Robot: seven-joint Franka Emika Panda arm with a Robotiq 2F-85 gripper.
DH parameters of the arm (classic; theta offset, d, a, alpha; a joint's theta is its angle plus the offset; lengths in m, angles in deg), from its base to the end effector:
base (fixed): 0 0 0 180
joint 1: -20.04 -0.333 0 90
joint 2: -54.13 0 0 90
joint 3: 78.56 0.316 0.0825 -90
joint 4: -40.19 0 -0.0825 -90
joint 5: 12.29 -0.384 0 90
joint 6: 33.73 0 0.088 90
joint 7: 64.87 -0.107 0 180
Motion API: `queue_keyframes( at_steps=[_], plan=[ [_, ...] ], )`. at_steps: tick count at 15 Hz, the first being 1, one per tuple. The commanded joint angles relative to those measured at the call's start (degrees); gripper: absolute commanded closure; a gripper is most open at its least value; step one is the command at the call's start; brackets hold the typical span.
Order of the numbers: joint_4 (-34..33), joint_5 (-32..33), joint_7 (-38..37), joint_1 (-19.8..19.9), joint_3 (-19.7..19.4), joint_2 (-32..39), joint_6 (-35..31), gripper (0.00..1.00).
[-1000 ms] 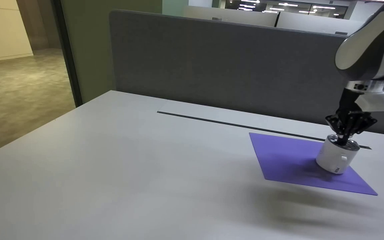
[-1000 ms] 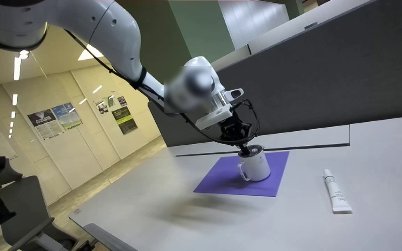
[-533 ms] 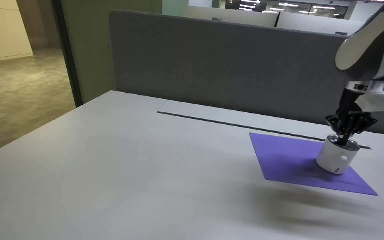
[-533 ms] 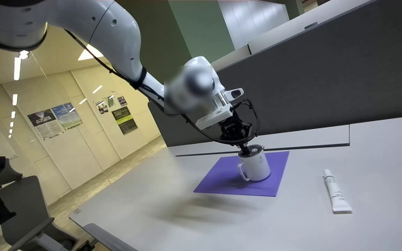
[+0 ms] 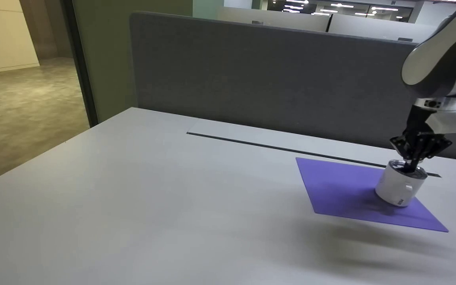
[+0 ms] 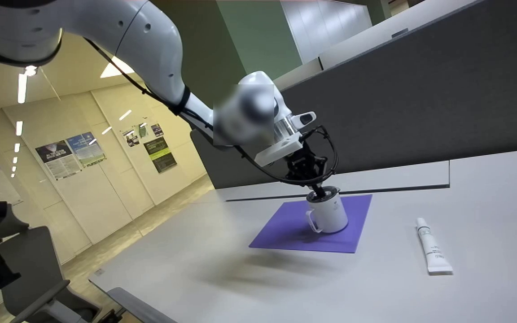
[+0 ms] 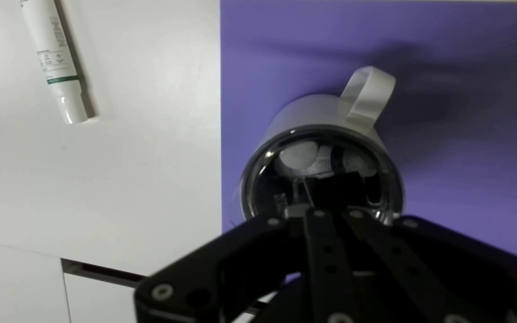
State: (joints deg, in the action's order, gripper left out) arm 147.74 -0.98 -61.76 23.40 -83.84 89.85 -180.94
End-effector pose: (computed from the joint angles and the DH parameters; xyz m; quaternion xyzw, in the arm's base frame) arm 0.6361 -0.0904 0.1834 0.9951 0.0424 0.0251 0.0857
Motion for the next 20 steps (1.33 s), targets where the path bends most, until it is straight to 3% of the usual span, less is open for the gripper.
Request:
queue_keyframes(
  at_steps=[1,5,12,13,14,20],
  plan=[
    [-1.0,-0.5,0.1,0.2,-0.3,0.7,-0.3,1.0],
    [-2.9,-6.0,1.8,2.7,2.3,-1.7,1.1,1.0],
    [-8.7,-6.3,5.7,2.9,2.0,-7.1,15.3,1.0],
    [-9.2,-5.1,6.4,2.5,1.5,-7.8,18.1,0.75],
    [-9.3,-3.0,5.6,1.5,0.5,-8.5,19.3,0.74],
    [-9.1,2.3,6.0,0.9,0.4,-10.8,22.8,0.33]
  ],
)
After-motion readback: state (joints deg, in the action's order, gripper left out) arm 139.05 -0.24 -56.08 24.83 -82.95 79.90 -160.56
